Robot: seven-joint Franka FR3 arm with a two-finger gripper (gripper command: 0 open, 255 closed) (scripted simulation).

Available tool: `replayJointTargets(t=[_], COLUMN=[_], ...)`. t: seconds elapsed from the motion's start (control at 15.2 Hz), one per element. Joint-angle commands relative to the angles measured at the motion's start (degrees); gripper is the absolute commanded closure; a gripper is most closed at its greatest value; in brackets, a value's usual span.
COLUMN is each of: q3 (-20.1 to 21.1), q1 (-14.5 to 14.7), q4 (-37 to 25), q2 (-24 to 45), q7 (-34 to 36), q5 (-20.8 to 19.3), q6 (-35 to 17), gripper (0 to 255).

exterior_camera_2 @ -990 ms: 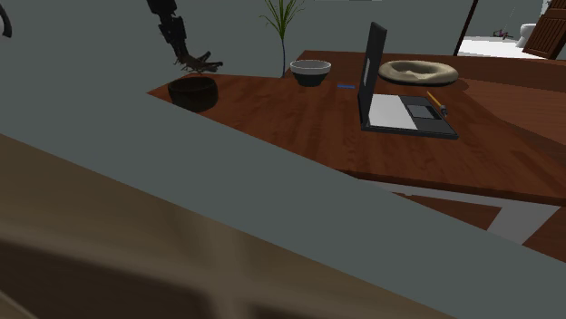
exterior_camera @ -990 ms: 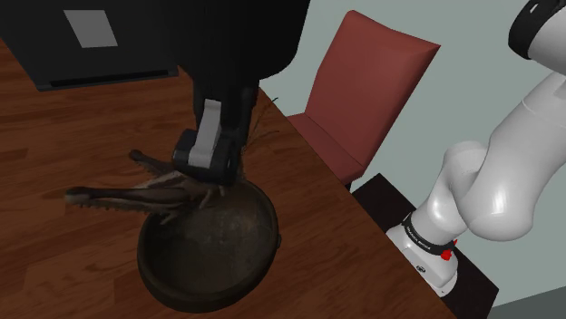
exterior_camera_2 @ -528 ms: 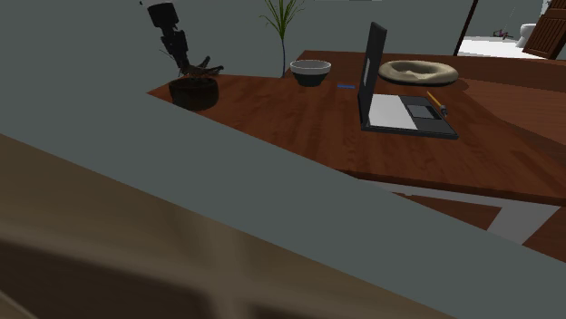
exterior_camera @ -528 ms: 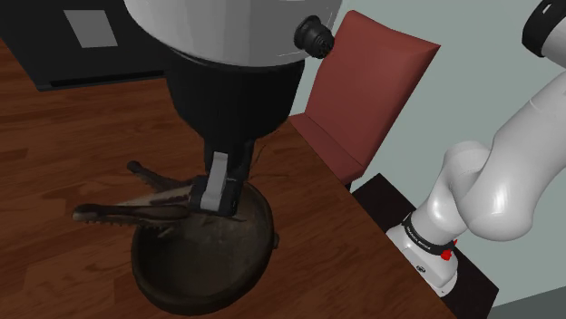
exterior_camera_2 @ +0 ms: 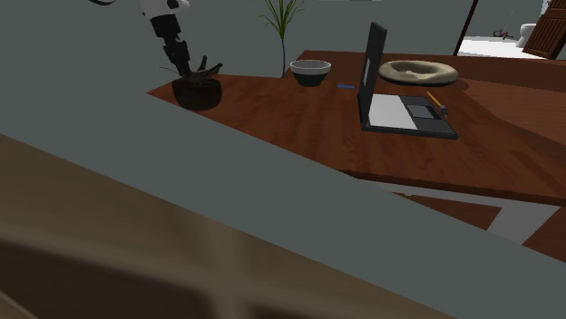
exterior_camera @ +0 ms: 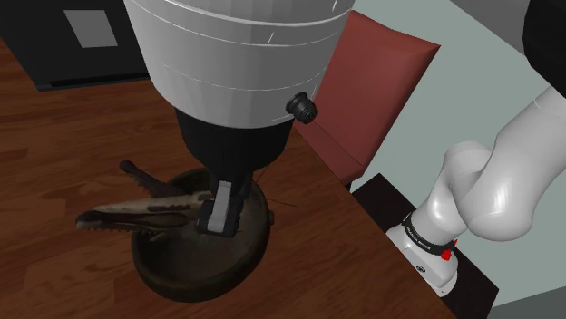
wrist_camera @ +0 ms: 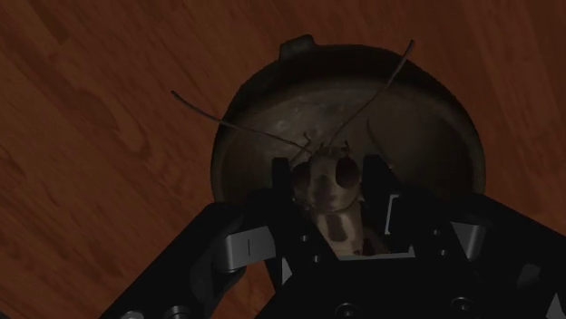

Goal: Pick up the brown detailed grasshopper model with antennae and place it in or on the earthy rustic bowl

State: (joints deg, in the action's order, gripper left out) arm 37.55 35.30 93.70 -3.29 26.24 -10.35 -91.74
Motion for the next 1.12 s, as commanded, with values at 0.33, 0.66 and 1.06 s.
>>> replayJointTargets(t=[0.33, 0.66, 1.06], q3=[0.0, 0.3, 1.5], q1=[0.0, 0.2, 1.2], q4=[0.1, -2.4, -10.3], q2=[0.0, 0.6, 3.1], q7=[0.0, 0.2, 1.1], q5=[0.0, -0.4, -2.0], q6=[-0.1, 2.0, 8.2], gripper=[0, 0, 0])
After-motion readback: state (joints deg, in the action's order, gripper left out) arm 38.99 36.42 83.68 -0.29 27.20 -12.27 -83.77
